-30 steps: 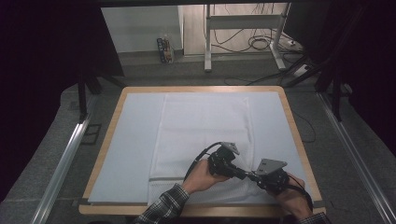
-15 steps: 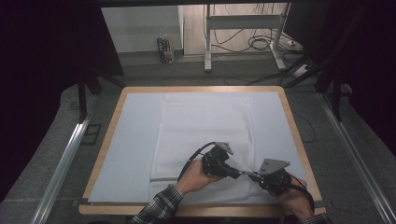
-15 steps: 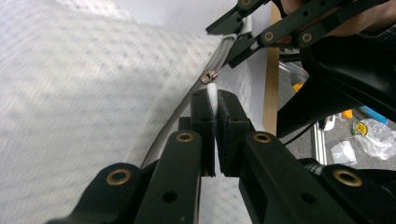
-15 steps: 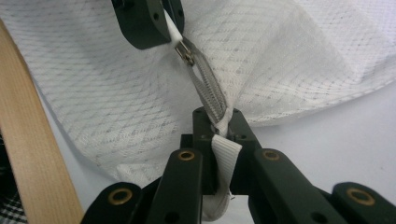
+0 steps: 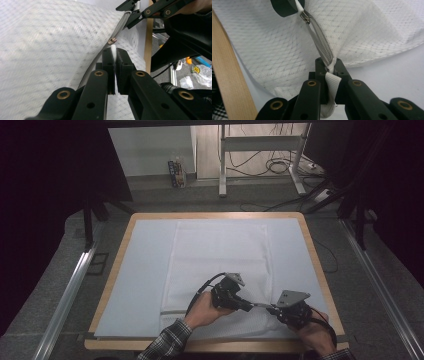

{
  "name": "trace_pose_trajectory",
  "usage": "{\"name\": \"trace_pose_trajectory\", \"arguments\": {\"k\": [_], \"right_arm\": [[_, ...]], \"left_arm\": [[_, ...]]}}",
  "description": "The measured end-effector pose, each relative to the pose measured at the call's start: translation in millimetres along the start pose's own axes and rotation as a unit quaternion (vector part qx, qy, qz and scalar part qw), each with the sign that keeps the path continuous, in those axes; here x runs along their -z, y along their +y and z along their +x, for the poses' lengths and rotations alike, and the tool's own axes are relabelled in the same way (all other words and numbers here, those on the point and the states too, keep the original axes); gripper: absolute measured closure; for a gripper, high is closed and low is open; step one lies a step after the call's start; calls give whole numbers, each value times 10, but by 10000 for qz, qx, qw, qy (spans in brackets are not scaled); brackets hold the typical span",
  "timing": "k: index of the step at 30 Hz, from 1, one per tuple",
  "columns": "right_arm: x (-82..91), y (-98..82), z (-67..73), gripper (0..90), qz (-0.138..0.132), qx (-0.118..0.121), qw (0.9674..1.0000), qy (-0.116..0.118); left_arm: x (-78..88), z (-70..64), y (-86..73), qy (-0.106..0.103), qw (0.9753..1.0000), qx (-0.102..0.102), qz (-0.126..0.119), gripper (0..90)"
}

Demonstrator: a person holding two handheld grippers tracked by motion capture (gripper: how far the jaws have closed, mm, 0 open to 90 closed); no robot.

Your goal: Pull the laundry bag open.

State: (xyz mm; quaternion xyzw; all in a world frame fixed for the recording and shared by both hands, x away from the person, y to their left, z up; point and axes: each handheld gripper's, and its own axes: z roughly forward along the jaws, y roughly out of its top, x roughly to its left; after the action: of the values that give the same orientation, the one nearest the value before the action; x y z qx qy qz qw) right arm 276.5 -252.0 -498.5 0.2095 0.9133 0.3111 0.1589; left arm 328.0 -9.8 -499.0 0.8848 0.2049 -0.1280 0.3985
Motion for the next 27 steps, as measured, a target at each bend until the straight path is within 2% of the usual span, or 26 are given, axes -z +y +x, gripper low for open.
{"name": "trace_pose_trajectory", "arguments": {"k": [27], "right_arm": [[9,-13,-25,844,-29,-137,9999,13]], "left_arm": [[257,65,-233,217,9995,192,-100,875]]}}
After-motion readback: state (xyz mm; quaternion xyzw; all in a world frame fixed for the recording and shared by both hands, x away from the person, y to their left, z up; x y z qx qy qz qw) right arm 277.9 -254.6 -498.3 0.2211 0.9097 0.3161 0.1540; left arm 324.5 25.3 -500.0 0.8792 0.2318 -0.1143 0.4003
